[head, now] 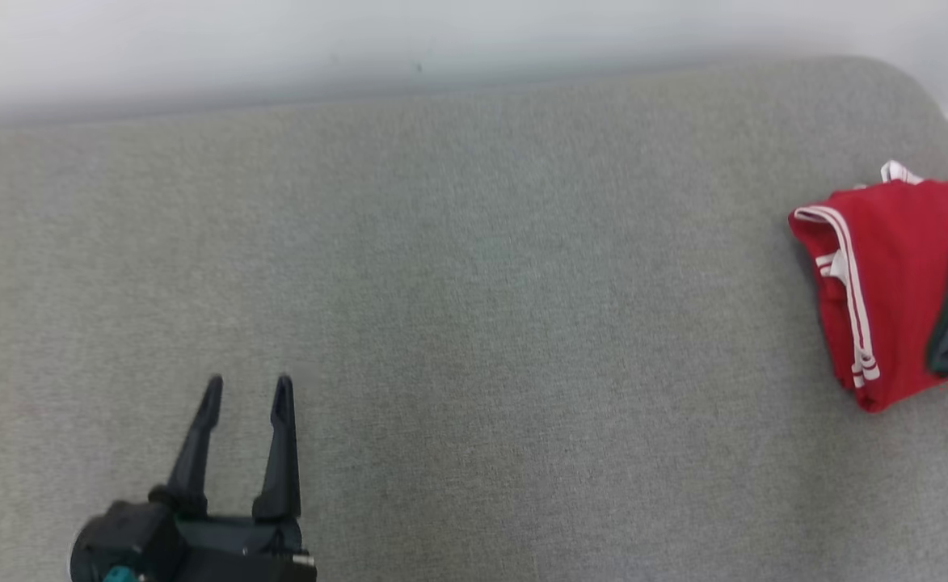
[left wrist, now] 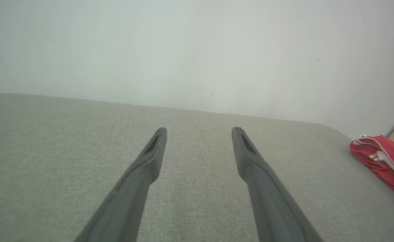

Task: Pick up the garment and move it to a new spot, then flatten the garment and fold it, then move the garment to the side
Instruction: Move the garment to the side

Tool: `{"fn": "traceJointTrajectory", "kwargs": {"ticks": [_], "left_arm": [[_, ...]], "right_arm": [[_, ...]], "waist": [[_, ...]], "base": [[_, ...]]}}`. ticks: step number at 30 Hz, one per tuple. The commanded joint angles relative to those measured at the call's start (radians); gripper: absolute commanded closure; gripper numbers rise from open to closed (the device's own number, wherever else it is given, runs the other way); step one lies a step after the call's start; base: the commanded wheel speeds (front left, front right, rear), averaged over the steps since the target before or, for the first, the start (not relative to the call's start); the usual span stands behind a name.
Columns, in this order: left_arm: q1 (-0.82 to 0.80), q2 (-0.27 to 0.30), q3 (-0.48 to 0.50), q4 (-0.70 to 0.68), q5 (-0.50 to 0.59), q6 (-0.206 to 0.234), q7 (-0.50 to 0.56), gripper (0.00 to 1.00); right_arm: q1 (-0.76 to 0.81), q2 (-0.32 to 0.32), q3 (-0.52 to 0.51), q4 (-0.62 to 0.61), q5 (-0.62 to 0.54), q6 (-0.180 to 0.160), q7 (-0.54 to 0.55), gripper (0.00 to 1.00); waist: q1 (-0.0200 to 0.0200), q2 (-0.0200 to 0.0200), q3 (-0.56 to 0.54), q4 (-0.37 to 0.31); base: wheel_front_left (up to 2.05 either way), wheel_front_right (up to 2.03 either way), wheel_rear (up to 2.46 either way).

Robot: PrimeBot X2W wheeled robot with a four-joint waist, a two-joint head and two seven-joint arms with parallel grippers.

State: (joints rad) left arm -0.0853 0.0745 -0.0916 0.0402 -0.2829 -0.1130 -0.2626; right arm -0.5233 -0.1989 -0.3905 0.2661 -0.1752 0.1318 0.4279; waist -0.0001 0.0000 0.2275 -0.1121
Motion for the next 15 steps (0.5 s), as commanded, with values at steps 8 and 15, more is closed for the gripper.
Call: {"fn": "traceJointTrajectory", "kwargs": {"ticks": [8, 15], "left_arm": [[0.071, -0.019, 0.027, 0.054, -0.035, 0.003, -0.003, 0.0], [0.117, -0.022, 0.08, 0.102, -0.046, 0.006, -0.003, 0.0]], "right_arm": [[0.277, 0.083, 0.165, -0.16, 0.186, -0.003, -0.238, 0.0], [0.429, 0.132, 0.222, -0.19, 0.22, -0.003, -0.407, 0.0]], "waist": [[0.0001, 0.0, -0.136, 0.056], [0.0001, 0.0, -0.208, 0.079]], "base": [[0.0, 0.0, 0.0], [0.0, 0.0, 0.0]]}}
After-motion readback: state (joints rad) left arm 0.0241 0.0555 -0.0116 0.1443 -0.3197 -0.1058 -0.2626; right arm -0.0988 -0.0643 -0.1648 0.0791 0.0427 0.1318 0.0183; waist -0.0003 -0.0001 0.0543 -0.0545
